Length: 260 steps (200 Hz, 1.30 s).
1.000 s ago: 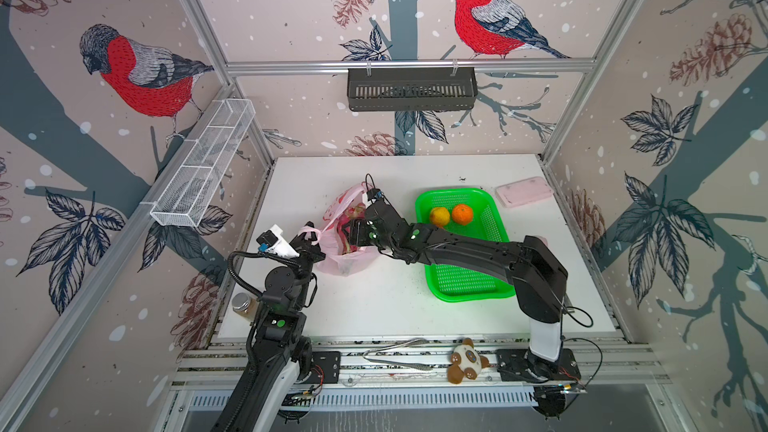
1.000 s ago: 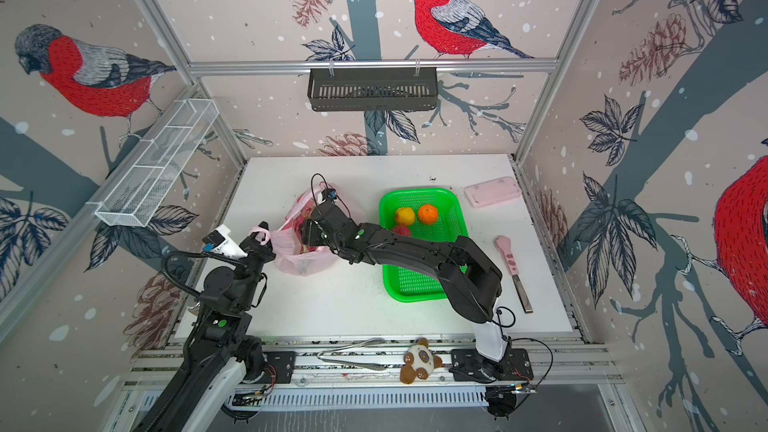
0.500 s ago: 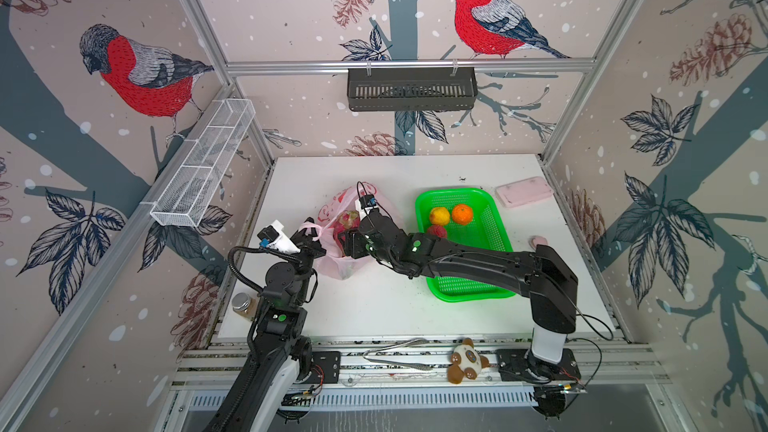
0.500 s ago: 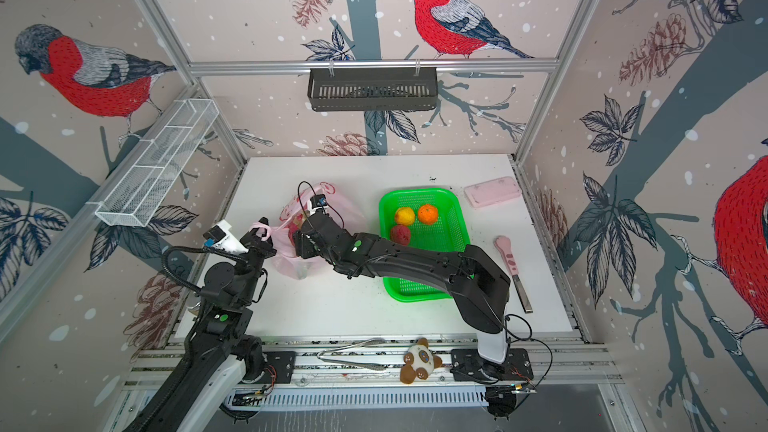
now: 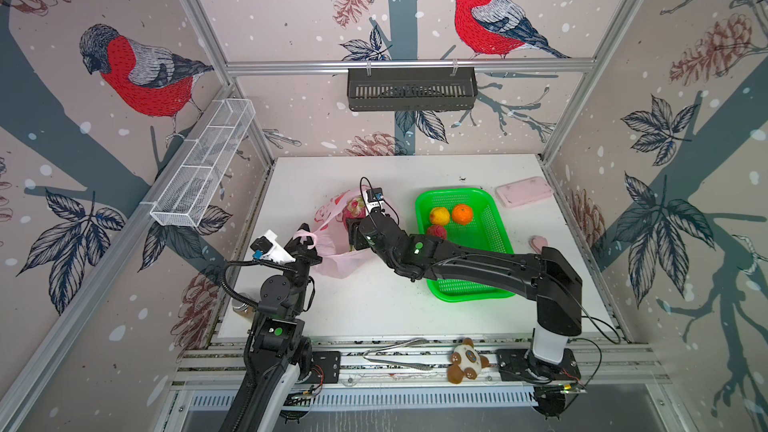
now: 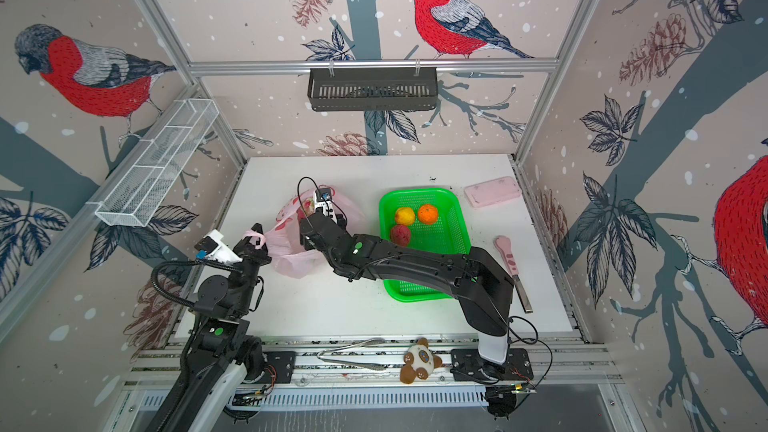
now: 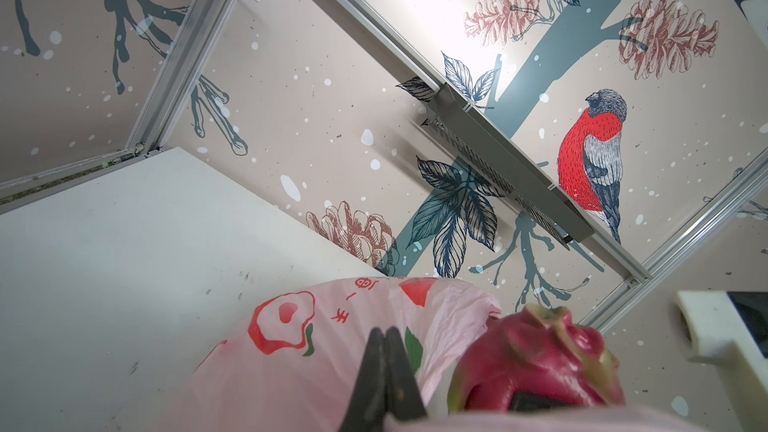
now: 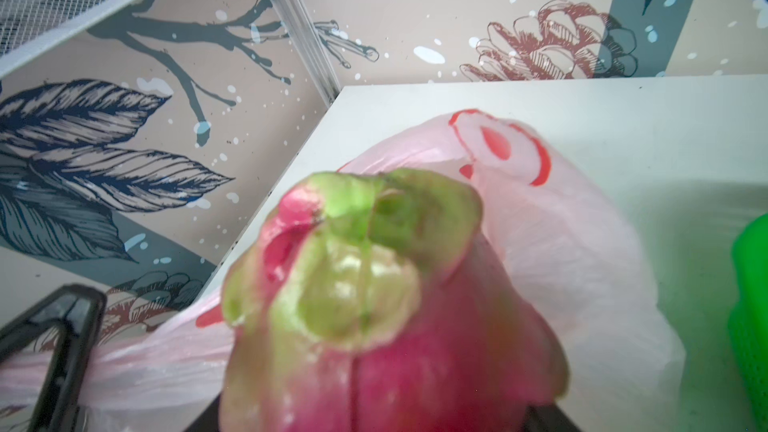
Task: Untie the knot of the plastic bag and take out the fruit
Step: 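Lift the dragon fruit out of the bag toward the green basket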
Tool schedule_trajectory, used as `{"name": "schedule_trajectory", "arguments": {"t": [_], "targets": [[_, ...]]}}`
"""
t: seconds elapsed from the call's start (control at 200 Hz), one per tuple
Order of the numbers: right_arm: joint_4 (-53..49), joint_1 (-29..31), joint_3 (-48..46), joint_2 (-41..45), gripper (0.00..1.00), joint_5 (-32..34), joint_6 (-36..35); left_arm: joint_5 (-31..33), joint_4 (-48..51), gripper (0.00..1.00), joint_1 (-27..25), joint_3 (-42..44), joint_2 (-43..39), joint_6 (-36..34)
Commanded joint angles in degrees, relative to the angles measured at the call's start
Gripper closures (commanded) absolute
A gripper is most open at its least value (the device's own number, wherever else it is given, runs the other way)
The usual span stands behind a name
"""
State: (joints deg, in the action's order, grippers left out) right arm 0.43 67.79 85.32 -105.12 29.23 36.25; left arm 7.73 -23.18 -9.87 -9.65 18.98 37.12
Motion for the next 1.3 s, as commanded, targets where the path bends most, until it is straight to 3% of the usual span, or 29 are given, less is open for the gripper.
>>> {"name": "schedule_trajectory", "arguments": {"t": [0.0, 0.275, 0.61, 0.851, 1.091, 1.296], "targets": [[6.22, -0.18, 0.46, 0.27, 0.8, 4.33, -0.35, 1.33, 3.13, 1.0, 0.02, 0.41, -1.88, 0.72], [4.79, -0.11, 3.36, 0.06, 0.8, 8.22, -4.13, 2.18, 5.18, 1.0, 0.02, 1.48, -4.1, 1.37], [6.17, 0.13, 0.12, 2.65, 0.8, 9.14, -9.35, 1.53, 4.09, 1.0, 0.02, 1.63, -3.17, 1.72], [10.7, 1.69, 2.26, -1.09, 0.8, 8.98, -12.25, 1.46, 4.52, 1.0, 0.02, 1.49, -3.97, 2.26], [8.84, 2.43, 7.65, -6.94, 0.81, 10.17, -13.84, 1.21, 4.56, 1.0, 0.02, 1.5, -4.06, 2.56], [5.5, 2.85, 6.52, -5.25, 0.81, 13.72, -12.96, 1.47, 4.03, 1.0, 0.02, 1.6, -3.74, 2.23]]}}
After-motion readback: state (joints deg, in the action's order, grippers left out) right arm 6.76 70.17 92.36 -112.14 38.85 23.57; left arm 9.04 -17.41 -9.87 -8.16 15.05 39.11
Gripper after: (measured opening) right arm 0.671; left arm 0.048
